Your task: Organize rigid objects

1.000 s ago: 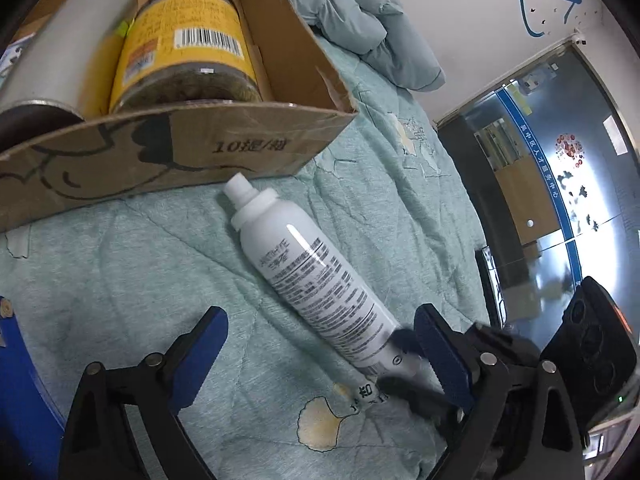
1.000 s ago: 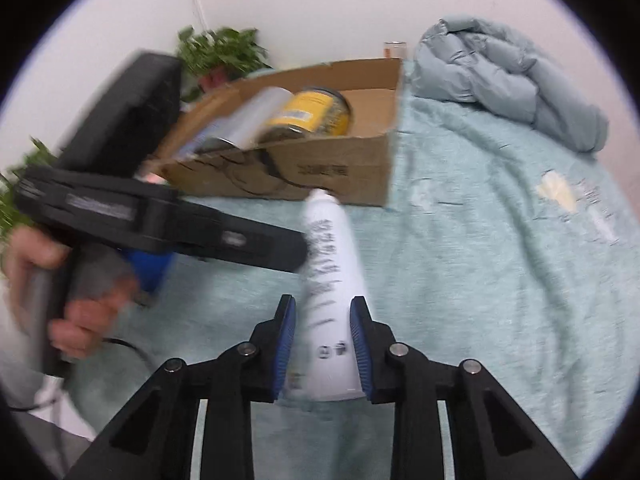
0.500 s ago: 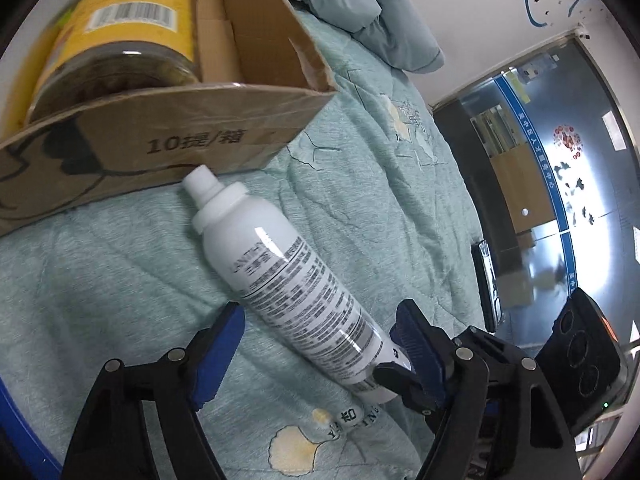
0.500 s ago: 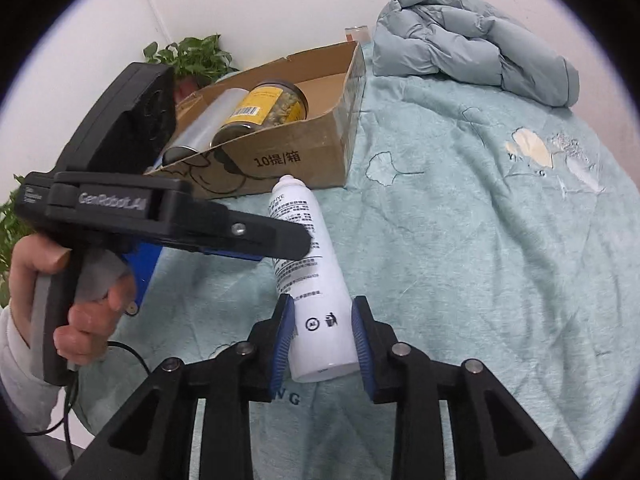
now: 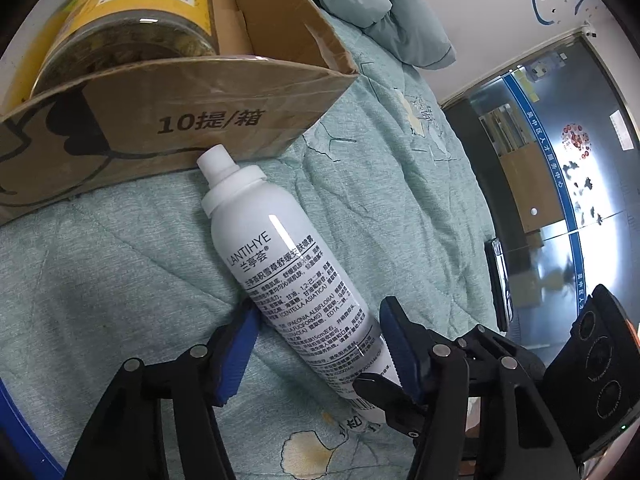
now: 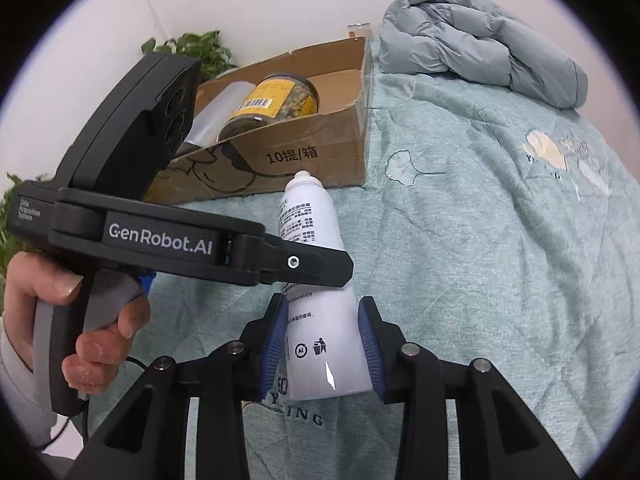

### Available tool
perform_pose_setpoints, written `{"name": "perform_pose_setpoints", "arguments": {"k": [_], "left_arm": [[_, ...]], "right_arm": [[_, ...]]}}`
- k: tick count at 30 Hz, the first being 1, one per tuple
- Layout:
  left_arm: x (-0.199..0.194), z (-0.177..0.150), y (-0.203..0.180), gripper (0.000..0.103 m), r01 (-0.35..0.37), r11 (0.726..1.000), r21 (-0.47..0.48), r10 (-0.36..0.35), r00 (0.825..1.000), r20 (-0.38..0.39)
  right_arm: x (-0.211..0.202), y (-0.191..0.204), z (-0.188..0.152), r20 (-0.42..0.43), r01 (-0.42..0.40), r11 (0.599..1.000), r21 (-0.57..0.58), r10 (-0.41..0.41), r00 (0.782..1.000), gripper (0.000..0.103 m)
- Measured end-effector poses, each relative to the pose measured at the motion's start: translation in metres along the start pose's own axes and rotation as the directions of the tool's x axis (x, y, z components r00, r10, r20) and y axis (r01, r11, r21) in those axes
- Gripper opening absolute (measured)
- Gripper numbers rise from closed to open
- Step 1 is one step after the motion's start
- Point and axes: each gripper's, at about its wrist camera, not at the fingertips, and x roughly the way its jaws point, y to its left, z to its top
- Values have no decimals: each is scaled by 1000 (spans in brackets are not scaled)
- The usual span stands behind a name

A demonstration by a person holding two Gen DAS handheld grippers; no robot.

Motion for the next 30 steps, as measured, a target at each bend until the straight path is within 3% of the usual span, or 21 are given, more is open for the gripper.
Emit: {"name": "perform_pose_setpoints", "arguments": {"k": [9, 16, 23, 26, 30], "left_arm": [[-4, 0, 4, 55, -2, 1000, -4, 2, 1000, 12], [-26, -11, -10, 47, -7, 997, 75, 3, 998, 56], [-17, -13, 10, 49, 9, 1000, -1, -9, 1000, -2], [-11, -8, 9, 49, -8, 1000, 13, 9, 1000, -25], [-8, -6, 12, 49, 16, 1000, 5, -15, 1000, -19]], "right_arm": [[9, 32, 6, -17, 159, 984, -80, -160, 987, 38], [-6, 35, 5, 1, 113, 993, -11, -113, 994, 35], [11, 39, 8, -101, 101, 995, 13, -99, 990, 37], [20, 45, 16, -138, 120, 992, -40, -124, 983, 39], [27, 50, 17, -136, 156, 986, -58, -162, 977, 41]]}}
